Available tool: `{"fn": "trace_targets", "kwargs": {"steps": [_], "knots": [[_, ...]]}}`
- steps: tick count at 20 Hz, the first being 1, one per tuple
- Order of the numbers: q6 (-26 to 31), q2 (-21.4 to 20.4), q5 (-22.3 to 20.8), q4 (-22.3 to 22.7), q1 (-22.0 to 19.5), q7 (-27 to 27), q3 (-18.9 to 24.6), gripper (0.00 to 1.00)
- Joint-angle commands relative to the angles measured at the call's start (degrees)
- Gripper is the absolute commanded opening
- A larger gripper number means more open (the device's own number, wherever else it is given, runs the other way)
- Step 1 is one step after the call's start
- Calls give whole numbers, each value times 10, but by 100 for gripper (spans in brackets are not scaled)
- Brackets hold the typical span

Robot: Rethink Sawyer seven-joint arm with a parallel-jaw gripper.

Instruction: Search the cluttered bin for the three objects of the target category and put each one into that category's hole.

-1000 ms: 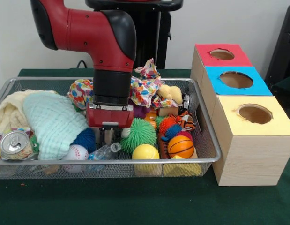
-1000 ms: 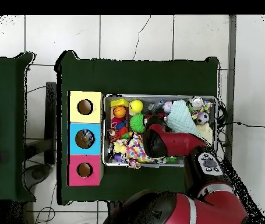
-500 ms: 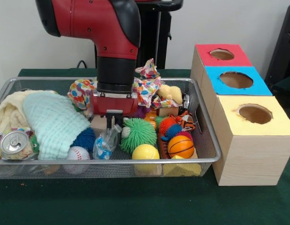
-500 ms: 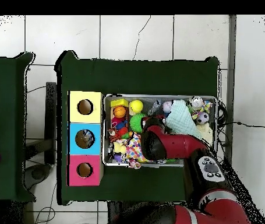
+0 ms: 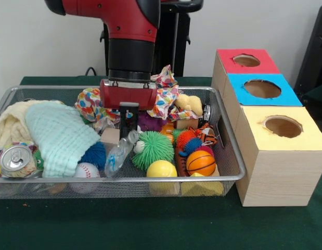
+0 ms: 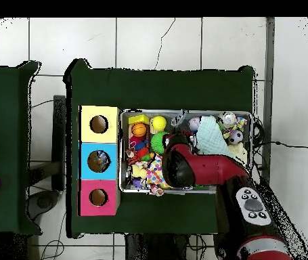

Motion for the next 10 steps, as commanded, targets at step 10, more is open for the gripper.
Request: {"fn": "trace_targets", "kwargs": {"steps": [10], "knots": [[101,-69,29,57,19,68,19,0]]}}
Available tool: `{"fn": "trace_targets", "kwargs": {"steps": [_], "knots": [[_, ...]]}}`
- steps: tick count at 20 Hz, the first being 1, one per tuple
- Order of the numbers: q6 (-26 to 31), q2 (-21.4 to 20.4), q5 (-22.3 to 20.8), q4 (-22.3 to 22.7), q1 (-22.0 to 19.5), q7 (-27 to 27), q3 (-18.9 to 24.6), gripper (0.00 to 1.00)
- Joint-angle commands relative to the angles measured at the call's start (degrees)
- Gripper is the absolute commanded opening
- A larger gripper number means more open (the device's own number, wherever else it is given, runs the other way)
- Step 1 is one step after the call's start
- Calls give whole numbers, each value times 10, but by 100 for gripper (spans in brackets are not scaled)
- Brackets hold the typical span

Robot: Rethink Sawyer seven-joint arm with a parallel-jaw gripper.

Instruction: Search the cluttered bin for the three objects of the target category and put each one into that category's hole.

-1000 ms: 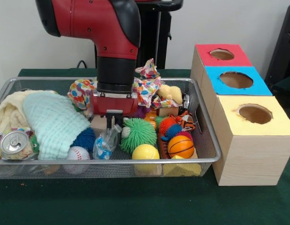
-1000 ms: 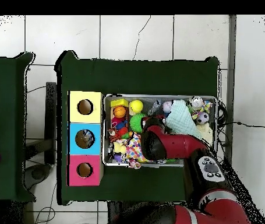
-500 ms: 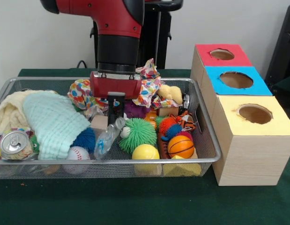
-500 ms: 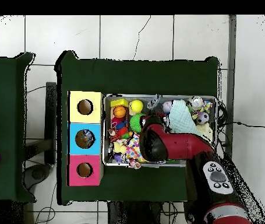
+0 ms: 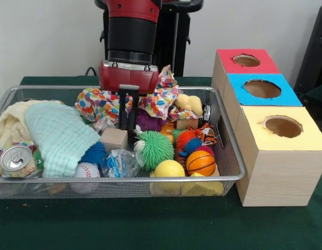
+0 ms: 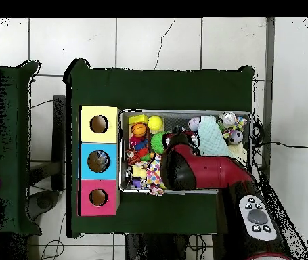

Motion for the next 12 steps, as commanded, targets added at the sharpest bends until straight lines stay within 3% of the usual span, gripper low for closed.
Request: {"fn": "trace_targets", "kwargs": {"steps": [1,8,9,12], "knots": [[76,-17,23,35,17,70,14,0],[77,-12,24,28,29,67,1,0],[80,-12,26,28,29,67,2,100],[72,-9,23,27,22,64,9,100]]}}
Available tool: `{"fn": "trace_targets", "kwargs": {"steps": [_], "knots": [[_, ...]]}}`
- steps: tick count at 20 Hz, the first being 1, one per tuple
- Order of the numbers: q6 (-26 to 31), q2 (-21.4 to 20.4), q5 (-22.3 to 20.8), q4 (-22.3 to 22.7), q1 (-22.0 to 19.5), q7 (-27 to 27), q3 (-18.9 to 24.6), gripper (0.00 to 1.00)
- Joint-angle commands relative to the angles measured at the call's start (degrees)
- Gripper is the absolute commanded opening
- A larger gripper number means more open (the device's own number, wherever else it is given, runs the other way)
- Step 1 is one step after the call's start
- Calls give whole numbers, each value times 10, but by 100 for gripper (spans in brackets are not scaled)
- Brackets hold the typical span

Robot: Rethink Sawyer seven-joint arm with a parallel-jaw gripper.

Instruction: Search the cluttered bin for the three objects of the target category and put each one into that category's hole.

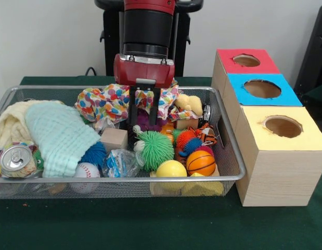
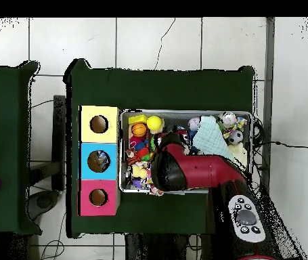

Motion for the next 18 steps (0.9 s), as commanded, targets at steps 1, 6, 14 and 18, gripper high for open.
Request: {"fn": "trace_targets", "kwargs": {"steps": [1,6,14,18], "knots": [[72,7,16,18,-11,61,18,100],[37,41,-33,-31,36,33,-36,100],[-34,107,-95,-112,118,6,-138,100],[6,90,-135,-121,90,-29,-90,100]]}}
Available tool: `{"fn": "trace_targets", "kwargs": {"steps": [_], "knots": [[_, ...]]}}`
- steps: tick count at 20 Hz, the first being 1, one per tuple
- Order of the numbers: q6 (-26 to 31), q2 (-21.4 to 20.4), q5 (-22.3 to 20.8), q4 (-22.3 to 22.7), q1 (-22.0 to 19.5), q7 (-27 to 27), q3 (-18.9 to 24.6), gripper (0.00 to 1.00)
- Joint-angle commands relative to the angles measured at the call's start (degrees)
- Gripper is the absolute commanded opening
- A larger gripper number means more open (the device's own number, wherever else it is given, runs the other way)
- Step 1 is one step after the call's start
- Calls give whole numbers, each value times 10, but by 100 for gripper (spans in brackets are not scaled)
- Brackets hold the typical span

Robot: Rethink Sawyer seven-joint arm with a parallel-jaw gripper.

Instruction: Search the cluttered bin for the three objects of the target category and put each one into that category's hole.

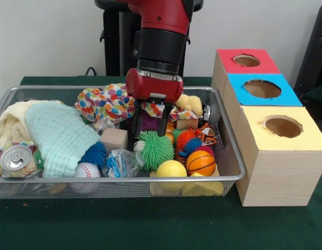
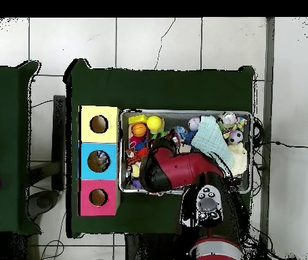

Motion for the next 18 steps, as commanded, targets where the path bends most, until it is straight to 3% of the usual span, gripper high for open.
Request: {"fn": "trace_targets", "kwargs": {"steps": [1,13,15,18], "knots": [[30,14,-81,-58,-31,-42,29,100],[176,-61,-154,-40,-165,-207,219,100],[183,-62,-169,-45,-171,-215,229,100],[163,-44,-222,-67,-148,-197,211,100]]}}
